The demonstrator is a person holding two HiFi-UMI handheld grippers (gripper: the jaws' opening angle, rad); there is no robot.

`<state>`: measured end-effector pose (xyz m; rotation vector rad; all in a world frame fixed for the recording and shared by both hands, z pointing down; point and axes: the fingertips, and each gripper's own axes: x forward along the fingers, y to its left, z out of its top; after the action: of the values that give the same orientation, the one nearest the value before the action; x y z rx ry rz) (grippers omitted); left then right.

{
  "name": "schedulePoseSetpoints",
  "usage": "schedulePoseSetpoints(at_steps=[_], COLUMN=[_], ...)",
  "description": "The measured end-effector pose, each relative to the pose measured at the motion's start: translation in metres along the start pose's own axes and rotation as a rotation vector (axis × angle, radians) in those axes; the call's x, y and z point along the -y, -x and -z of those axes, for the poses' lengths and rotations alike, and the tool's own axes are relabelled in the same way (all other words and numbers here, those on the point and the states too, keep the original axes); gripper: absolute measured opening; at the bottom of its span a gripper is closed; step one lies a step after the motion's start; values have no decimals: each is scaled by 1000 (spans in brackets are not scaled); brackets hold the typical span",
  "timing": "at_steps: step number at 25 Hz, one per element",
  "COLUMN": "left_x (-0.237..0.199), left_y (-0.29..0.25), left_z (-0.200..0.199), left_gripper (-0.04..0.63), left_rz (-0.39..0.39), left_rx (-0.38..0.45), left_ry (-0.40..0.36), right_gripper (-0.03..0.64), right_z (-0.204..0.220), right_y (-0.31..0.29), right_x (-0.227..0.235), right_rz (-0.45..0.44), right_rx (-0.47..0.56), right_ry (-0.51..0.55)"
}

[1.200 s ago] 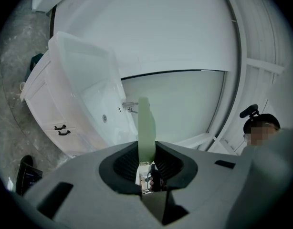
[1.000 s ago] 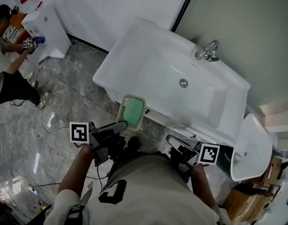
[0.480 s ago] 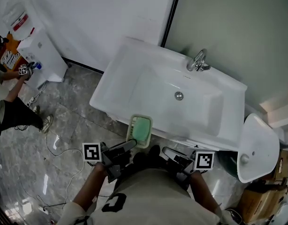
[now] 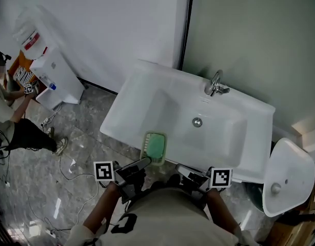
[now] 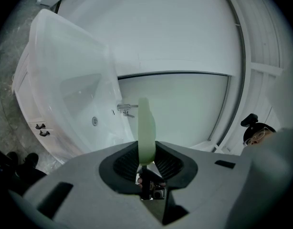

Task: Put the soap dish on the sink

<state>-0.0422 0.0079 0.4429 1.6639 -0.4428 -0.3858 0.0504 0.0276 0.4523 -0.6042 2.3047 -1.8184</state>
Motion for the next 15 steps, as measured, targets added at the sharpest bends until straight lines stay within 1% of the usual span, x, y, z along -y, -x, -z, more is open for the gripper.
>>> schedulePoseSetpoints(at_steps=[3,7,9,15], left_x=[1,0,0,-1], left_y=[-11,-23,-28,-38], left_z=[-3,-4,-4,-5], left_gripper=[89,89,89,89], left_rz=[-17,-44,-56,-89], left_rx=[13,40,52,64], left_ry=[-9,0,-2,-16], right_gripper=[9,9,9,9], right_z=[-12,-21,-23,-25], right_y=[0,2,5,13], right_x=[-1,1,4,10], right_rz=[-44,-65,-71,-96], right_rx=[-10,-48,-59,-81], right_ry=[0,6,-7,-17])
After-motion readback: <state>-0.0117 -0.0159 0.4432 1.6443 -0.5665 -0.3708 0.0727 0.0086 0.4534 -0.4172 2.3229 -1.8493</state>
